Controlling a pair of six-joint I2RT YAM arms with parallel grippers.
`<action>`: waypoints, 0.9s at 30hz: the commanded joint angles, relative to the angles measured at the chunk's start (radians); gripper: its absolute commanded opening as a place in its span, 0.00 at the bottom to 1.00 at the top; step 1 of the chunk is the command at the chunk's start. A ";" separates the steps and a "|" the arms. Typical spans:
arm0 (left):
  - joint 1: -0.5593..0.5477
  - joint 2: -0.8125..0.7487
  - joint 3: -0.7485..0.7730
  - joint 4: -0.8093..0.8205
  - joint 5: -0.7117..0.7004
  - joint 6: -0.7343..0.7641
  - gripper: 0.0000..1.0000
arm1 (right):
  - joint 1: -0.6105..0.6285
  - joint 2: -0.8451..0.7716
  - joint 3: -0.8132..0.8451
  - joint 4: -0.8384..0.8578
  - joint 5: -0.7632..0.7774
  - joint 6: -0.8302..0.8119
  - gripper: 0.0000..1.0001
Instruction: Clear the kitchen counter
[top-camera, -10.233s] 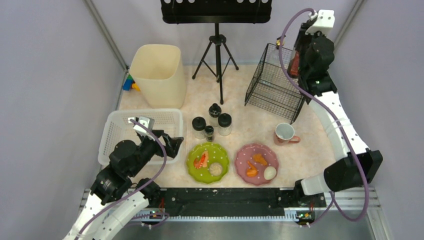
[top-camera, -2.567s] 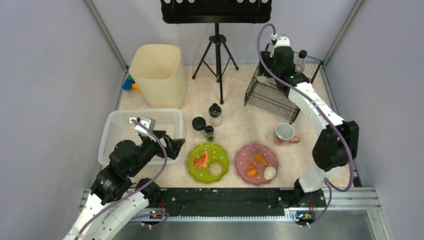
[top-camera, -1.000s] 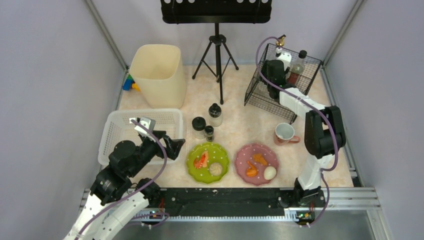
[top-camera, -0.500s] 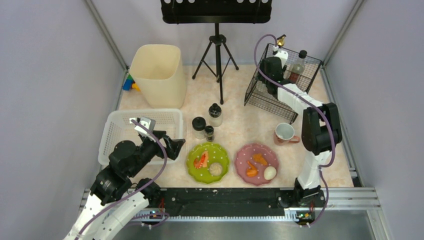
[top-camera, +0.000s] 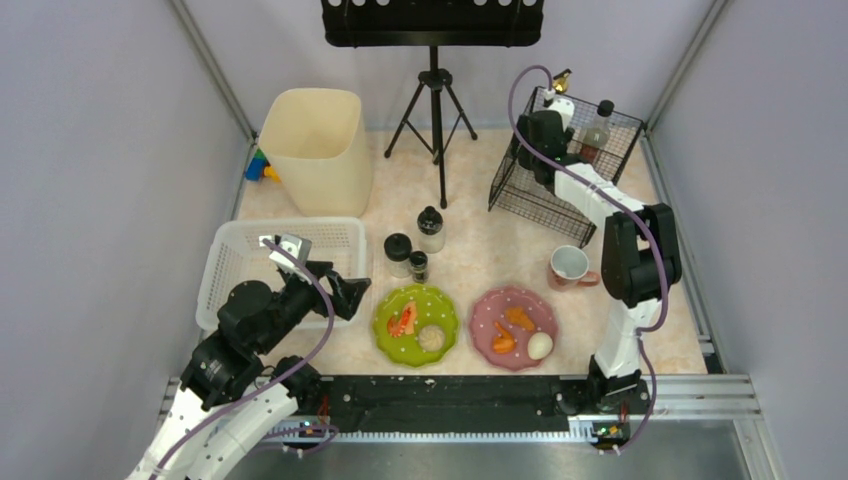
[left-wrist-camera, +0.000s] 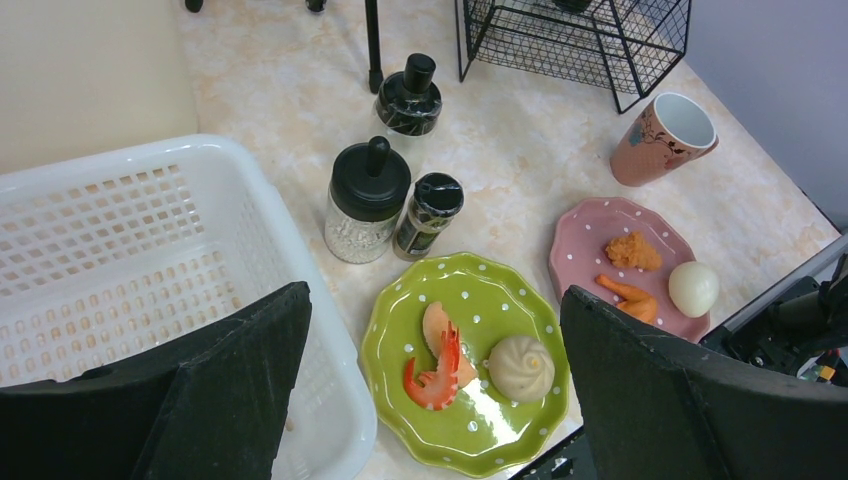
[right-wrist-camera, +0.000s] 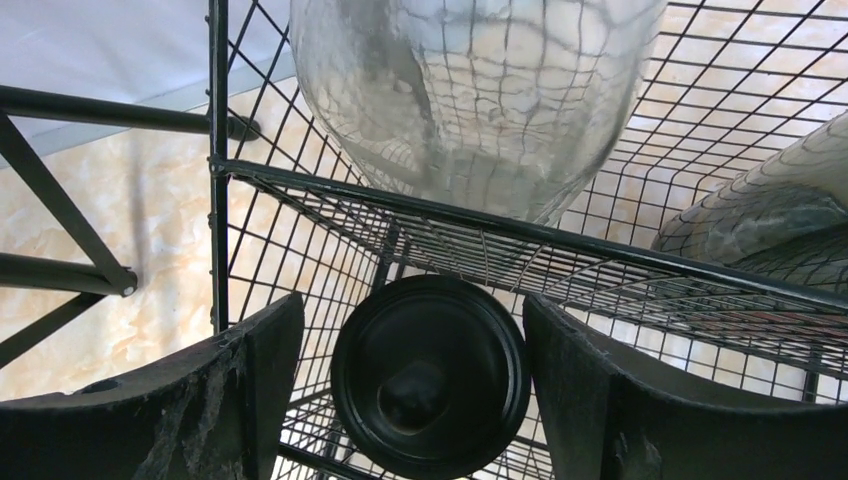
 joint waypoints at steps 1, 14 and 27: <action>0.003 -0.015 -0.003 0.027 0.011 0.008 0.99 | -0.001 -0.066 0.052 0.019 -0.017 0.000 0.79; 0.003 -0.002 -0.003 0.027 0.005 0.010 0.99 | 0.040 -0.348 -0.029 -0.015 -0.153 -0.109 0.81; 0.002 0.000 -0.004 0.019 -0.040 0.015 0.99 | 0.205 -0.551 -0.263 0.036 -0.465 -0.134 0.98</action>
